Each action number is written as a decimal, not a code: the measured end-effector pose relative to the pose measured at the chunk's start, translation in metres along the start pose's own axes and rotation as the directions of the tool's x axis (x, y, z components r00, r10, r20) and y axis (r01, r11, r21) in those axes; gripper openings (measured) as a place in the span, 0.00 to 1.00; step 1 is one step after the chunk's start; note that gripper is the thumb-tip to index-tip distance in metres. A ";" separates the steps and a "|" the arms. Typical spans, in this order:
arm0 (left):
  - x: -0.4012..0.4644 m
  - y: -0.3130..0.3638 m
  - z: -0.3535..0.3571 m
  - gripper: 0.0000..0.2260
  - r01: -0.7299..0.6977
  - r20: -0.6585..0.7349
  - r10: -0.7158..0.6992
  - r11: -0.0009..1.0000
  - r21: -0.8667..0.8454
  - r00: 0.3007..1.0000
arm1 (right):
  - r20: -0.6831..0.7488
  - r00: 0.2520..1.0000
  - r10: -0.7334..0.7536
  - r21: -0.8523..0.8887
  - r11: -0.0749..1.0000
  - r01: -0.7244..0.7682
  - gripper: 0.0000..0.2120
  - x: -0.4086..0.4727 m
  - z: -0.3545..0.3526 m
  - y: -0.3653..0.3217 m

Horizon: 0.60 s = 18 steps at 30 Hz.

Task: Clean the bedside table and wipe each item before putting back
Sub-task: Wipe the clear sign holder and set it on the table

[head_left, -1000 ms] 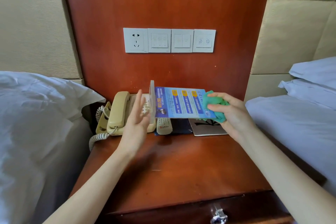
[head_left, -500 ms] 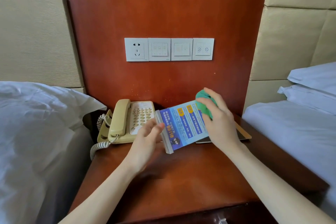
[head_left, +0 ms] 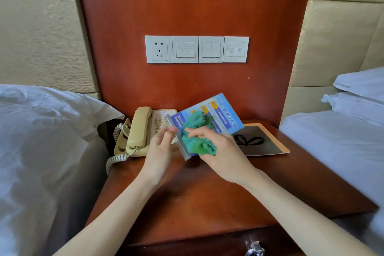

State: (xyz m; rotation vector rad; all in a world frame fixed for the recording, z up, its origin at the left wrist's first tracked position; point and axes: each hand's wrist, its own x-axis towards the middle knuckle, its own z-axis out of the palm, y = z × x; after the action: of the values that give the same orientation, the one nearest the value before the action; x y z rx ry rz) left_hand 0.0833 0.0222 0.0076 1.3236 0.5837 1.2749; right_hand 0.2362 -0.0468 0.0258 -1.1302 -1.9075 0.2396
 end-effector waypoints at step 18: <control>-0.002 -0.002 0.005 0.15 0.024 0.003 -0.025 0.994 0.102 1.000 | -0.528 0.849 0.023 -0.210 0.965 -0.157 0.16 0.009 -0.054 0.041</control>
State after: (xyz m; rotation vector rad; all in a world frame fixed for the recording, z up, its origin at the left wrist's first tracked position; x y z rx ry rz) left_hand 0.0878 0.0195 0.0063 1.3990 0.6676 1.2357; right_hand 0.3012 -0.0299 0.0407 -1.2942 -1.4188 -0.2472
